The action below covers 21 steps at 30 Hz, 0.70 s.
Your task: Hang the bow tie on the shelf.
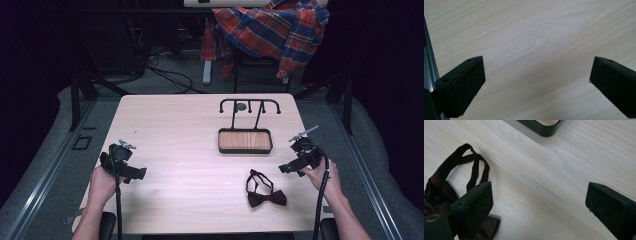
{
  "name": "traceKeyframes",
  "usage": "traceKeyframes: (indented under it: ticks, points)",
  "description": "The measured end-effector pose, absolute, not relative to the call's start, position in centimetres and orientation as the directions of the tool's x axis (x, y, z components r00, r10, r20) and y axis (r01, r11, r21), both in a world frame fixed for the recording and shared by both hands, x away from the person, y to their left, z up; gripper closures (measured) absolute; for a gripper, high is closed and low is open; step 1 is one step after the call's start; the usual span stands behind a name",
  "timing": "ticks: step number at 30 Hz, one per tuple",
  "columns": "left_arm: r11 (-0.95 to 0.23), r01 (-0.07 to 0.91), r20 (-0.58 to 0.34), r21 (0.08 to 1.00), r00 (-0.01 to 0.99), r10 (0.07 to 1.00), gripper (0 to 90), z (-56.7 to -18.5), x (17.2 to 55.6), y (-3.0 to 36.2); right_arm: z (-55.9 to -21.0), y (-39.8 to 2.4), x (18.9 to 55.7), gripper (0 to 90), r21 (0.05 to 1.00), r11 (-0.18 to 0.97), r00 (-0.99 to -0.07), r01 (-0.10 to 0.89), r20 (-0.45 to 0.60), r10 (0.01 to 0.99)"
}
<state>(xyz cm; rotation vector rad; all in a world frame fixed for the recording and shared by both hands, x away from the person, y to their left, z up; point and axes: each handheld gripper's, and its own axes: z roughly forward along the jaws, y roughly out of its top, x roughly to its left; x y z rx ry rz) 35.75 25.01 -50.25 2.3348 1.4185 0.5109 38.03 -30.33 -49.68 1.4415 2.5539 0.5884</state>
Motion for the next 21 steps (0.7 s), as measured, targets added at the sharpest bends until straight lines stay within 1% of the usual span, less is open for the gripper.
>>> traceKeyframes:
  ticks: [8,9,11,12,13,14,18,21]
  points:
    - [-0.432,0.765,0.116,0.478,0.432,0.894,0.1,-50.3,35.7,25.0,-49.6,-30.1,38.0,7.1,0.403,0.484,-0.547,0.777,0.049,0.836]
    - [-0.432,0.765,0.116,0.478,0.433,0.894,0.1,-50.3,35.7,25.0,-49.6,-30.0,38.0,6.9,0.403,0.483,-0.549,0.777,0.061,0.833]
    - [-0.432,0.764,0.117,0.478,0.432,0.894,0.1,-50.3,35.7,25.0,-49.8,-29.8,38.0,6.7,0.414,0.478,-0.547,0.775,0.060,0.835]
    - [-0.431,0.765,0.116,0.479,0.431,0.895,0.1,-50.3,35.7,25.0,-49.7,-29.7,38.0,6.5,0.405,0.490,-0.559,0.772,0.065,0.827]
    - [-0.428,0.766,0.115,0.480,0.429,0.896,0.1,-50.3,35.8,25.0,-49.6,-29.7,38.0,6.4,0.394,0.503,-0.564,0.769,0.049,0.824]
    - [-0.427,0.766,0.115,0.481,0.427,0.897,0.1,-50.3,35.8,24.9,-49.7,-29.5,37.9,6.4,0.402,0.494,-0.563,0.771,0.069,0.823]
    - [-0.432,0.762,0.113,0.482,0.435,0.893,0.1,-50.3,35.8,24.8,-49.5,-29.1,37.8,6.2,0.401,0.525,-0.588,0.751,0.044,0.808]
    - [-0.427,0.765,0.113,0.482,0.429,0.896,0.1,-50.2,35.8,24.9,-49.5,-28.8,37.8,6.0,0.399,0.532,-0.596,0.747,0.046,0.802]
